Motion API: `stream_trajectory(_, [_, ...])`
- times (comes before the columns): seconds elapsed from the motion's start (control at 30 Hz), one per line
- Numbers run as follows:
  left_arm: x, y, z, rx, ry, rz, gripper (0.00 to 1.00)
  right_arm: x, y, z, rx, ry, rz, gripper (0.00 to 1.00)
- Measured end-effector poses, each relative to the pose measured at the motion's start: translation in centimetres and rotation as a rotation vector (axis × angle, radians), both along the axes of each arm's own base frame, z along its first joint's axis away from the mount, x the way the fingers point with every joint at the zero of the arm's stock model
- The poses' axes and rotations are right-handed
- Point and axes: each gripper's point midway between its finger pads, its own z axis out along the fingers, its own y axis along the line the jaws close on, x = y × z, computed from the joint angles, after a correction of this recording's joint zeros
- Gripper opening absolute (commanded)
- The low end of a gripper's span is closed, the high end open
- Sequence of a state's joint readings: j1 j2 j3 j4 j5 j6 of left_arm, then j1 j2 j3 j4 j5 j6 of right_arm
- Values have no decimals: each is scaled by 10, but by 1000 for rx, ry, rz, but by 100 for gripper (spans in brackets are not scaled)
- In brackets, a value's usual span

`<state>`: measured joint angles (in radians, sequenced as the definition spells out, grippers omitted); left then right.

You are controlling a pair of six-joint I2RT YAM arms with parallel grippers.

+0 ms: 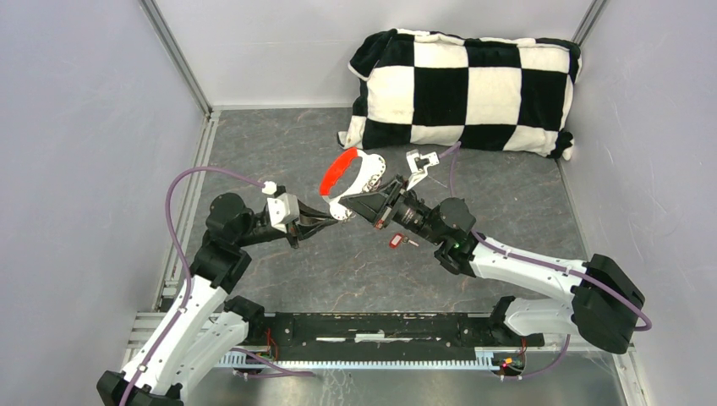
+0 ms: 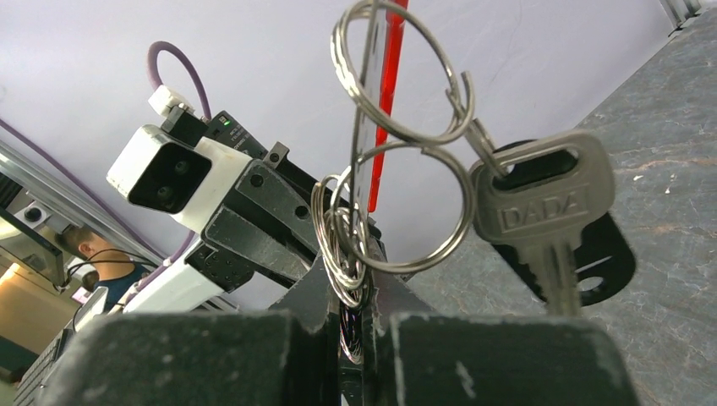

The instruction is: Put the keys on the keyring

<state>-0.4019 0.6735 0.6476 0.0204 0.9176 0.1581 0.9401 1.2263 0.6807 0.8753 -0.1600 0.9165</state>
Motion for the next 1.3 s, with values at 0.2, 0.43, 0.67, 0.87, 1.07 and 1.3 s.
stream_trajectory(0.2, [1,4,-1,12,-18,25,2,0,0,-4,-5,10,-1,0])
stream_trajectory(0.43, [1,11,6,27,-120,66,2,0,-1,-8,-4,22,-4,17])
stream_trajectory(0.67, [4,17,4,87,-234,91,2,-2,-1,-14,-31,34,2,54])
stream_trajectory(0.87, [15,22,-2,205,-292,94,2,-12,-13,-34,-186,8,0,89])
stream_trajectory(1.07, [23,26,-13,354,-308,54,2,-29,-29,-62,-378,-42,39,98])
stream_trajectory(1.3, [21,32,-33,547,-336,-85,2,-46,-42,-110,-701,-139,170,98])
